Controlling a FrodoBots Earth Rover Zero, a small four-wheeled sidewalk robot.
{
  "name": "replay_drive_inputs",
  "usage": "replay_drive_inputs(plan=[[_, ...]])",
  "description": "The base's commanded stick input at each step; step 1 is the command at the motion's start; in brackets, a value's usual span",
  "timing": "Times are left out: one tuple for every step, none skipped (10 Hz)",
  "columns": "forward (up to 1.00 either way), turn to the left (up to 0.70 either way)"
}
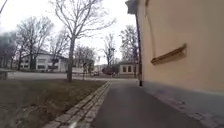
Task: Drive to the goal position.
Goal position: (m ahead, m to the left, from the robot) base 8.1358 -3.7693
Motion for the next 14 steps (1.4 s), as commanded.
replay_drive_inputs(plan=[[0.7,0.0],[0.7,0.0],[0.7,0.0],[0.7,0.0],[0.7,0.0],[0.7,0.0],[0.7,0.0],[0.7,0.0],[0.7,0.0],[0.7,0.0],[0.7,0.0],[0.7,0.0],[0.7,-0.02],[0.7,-0.34]])
